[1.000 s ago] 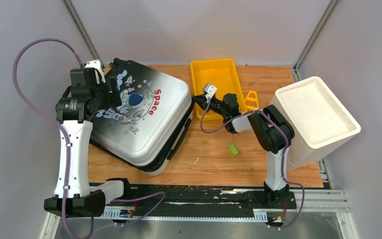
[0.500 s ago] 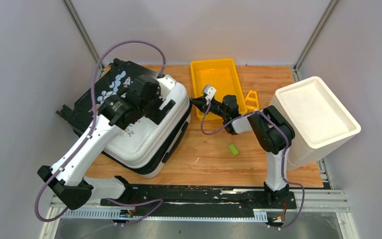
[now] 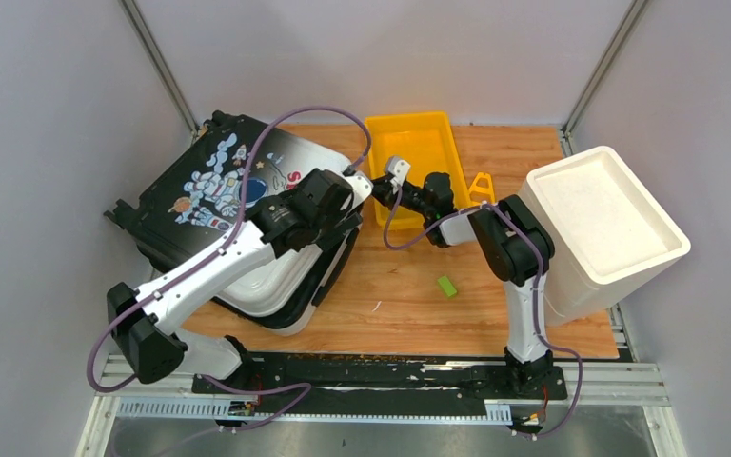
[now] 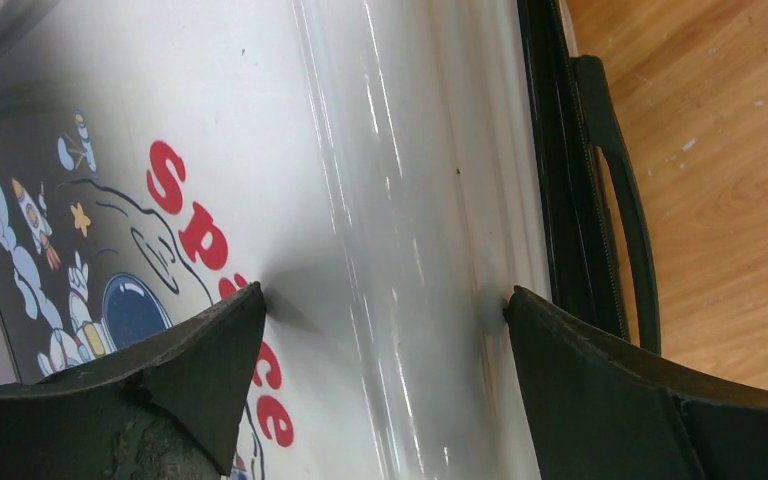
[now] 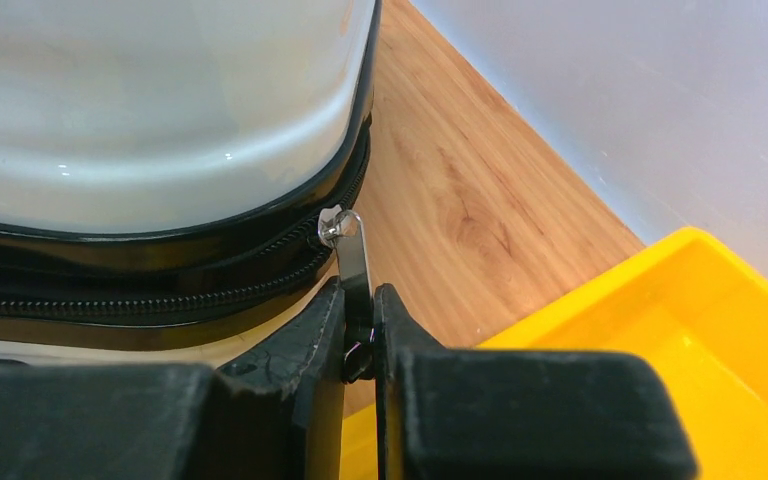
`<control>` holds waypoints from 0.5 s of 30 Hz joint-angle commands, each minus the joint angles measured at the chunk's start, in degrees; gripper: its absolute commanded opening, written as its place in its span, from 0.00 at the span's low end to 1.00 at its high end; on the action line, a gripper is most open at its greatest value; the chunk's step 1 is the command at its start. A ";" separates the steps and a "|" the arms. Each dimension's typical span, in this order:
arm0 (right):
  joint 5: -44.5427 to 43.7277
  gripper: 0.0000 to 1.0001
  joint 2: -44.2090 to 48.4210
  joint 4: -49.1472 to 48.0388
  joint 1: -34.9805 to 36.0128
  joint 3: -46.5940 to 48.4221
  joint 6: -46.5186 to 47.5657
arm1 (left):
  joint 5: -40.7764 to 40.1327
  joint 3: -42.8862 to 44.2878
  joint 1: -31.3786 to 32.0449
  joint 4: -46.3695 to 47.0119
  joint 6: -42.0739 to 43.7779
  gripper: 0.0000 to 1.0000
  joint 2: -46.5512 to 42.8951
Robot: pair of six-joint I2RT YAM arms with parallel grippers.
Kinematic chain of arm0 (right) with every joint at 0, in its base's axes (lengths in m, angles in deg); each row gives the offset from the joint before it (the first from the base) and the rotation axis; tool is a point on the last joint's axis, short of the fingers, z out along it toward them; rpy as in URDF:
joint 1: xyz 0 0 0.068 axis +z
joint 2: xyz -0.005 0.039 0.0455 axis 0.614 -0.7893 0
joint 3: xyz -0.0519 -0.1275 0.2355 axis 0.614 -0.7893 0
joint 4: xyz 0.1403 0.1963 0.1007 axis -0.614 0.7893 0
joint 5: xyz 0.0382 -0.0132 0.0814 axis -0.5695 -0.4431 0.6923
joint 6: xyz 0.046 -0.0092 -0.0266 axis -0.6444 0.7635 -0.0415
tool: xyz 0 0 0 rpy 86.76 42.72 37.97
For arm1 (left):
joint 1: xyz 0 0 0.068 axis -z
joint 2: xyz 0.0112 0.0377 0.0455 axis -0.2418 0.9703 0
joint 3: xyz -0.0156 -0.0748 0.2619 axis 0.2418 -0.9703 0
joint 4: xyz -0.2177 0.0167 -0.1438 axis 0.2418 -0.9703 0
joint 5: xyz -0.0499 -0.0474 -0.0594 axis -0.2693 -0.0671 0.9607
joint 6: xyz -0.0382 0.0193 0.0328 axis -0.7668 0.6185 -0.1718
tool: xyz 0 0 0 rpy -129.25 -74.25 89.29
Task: Open, take out, and arrange the luggage
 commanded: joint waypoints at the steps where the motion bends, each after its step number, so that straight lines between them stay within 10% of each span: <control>1: 0.23 0.00 -1.52 -16.65 -0.46 9.66 3.50 | -2.29 -8.53 -0.86 -0.02 -0.62 0.92 -5.96; 15: -7.25 0.00 -10.35 -14.03 -0.38 24.52 3.58 | -1.50 -14.65 -0.97 -0.45 -2.39 0.76 -10.47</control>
